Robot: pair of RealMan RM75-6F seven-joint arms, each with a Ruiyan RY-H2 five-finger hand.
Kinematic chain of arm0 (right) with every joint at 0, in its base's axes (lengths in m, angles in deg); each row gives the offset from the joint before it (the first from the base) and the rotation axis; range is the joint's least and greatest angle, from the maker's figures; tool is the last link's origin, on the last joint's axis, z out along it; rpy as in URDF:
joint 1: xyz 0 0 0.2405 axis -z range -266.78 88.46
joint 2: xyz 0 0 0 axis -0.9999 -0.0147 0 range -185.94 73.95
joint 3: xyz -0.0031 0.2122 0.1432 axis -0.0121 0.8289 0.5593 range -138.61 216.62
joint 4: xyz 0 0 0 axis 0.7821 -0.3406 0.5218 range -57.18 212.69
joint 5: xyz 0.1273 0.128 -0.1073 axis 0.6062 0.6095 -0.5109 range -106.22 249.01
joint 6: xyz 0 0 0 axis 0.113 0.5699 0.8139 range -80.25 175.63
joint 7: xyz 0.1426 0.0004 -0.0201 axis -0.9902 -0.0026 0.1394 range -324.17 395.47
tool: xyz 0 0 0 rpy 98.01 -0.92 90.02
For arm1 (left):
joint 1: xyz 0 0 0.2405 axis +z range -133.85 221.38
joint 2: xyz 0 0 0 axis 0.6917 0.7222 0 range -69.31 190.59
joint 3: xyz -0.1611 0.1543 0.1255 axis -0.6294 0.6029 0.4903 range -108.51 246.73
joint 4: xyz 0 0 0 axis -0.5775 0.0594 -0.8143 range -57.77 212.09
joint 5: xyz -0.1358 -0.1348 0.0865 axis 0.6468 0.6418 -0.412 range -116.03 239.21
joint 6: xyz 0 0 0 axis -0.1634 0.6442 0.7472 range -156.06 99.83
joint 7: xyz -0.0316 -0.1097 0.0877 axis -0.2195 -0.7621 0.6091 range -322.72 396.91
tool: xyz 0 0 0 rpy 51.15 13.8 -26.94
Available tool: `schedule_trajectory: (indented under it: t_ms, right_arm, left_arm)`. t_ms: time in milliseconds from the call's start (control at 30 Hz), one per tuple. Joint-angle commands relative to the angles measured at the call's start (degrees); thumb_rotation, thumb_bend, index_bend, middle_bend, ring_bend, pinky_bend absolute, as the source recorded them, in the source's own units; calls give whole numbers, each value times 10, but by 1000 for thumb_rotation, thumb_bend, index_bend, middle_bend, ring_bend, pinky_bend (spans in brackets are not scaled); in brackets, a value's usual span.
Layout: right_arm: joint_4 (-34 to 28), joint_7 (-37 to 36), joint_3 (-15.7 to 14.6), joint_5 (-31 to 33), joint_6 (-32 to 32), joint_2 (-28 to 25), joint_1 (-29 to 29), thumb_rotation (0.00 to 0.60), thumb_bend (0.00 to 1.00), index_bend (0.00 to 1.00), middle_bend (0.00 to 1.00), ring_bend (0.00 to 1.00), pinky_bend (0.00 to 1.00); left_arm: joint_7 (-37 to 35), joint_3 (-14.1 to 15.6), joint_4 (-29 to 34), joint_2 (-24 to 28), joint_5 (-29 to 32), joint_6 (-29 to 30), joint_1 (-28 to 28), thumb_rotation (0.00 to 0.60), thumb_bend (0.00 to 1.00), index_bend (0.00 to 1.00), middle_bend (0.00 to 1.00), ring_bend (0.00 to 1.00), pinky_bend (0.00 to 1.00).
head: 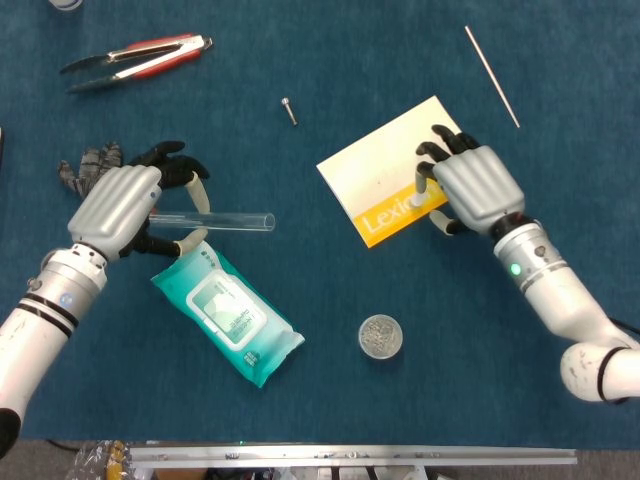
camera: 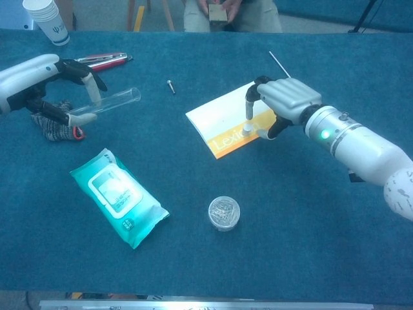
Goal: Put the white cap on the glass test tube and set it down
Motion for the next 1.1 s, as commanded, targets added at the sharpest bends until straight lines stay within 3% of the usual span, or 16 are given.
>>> schedule_trajectory:
  t_ms: [33,1100]
  right_arm:
    - [12,10,-1,6,3,12,-6,600,238,456,238,61,175]
    - [67,18,0,28,-1,61,-25,600,238,456,238,61,175]
  left_arm:
    - [-2,1,-2,-1,-2,-2,-1,600,296,564,271,90,140]
    - [-40,4,-29,-4,-17,-15,-6,600,295,563,267,89,140]
